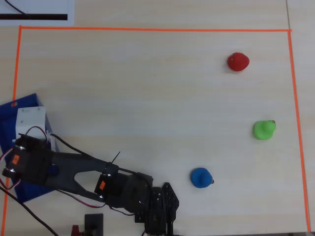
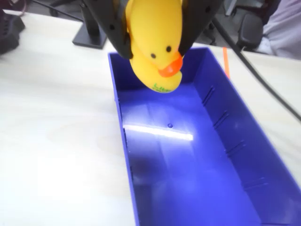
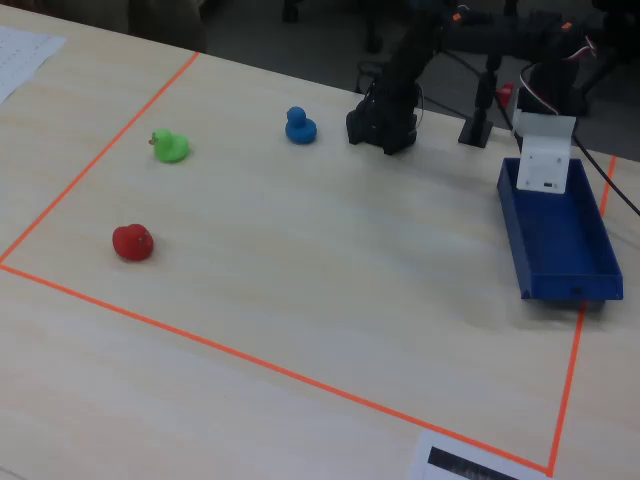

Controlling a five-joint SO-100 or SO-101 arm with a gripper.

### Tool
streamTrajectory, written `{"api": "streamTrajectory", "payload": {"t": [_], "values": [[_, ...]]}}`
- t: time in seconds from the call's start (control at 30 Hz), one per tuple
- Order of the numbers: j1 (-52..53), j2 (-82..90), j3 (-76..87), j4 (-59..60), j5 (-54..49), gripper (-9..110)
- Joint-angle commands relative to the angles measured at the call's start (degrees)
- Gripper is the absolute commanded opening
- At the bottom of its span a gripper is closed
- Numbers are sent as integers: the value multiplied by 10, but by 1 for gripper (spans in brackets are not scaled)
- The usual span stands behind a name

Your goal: Grasp yellow duck and put it into box.

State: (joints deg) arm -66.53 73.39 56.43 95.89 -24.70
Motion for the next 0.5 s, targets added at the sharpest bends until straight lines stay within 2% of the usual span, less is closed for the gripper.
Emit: {"api": "streamTrajectory", "payload": {"t": [0.0, 0.1, 0.17, 0.47], "values": [[-4, -17, -53, -15, 5, 0], [-11, -42, -73, -15, 8, 1], [-16, -54, -79, -16, 13, 11], [-23, -87, -98, -16, 14, 33]]}}
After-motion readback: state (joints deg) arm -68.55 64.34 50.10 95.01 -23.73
